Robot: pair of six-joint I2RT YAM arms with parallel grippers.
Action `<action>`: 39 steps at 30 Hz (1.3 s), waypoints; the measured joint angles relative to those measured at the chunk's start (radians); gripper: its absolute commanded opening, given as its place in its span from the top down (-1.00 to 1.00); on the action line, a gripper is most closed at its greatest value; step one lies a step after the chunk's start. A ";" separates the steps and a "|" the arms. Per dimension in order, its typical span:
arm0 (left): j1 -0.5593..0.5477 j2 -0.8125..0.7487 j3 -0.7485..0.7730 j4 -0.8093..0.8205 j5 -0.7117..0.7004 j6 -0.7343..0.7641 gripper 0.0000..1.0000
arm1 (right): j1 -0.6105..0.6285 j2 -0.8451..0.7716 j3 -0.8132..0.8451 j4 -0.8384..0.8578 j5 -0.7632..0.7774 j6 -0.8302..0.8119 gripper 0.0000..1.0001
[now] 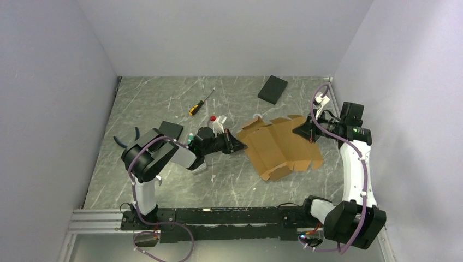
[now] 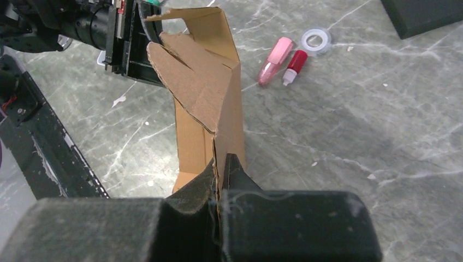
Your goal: Fold the paper box
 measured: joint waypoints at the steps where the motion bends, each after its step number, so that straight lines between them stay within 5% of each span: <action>1: -0.002 -0.004 -0.013 0.005 -0.003 -0.003 1.00 | 0.006 0.002 -0.003 0.001 -0.001 0.000 1.00; 6: -0.023 -0.080 -0.076 -0.019 -0.044 -0.014 1.00 | 0.050 0.014 -0.024 0.014 -0.001 0.000 1.00; 17: -0.108 -0.343 -0.099 -0.357 -0.206 -0.023 1.00 | 0.138 0.028 -0.070 0.072 -0.001 0.018 1.00; 39: -0.136 -0.477 -0.147 -0.552 -0.349 0.005 1.00 | 0.186 0.080 -0.129 0.169 -0.114 0.112 1.00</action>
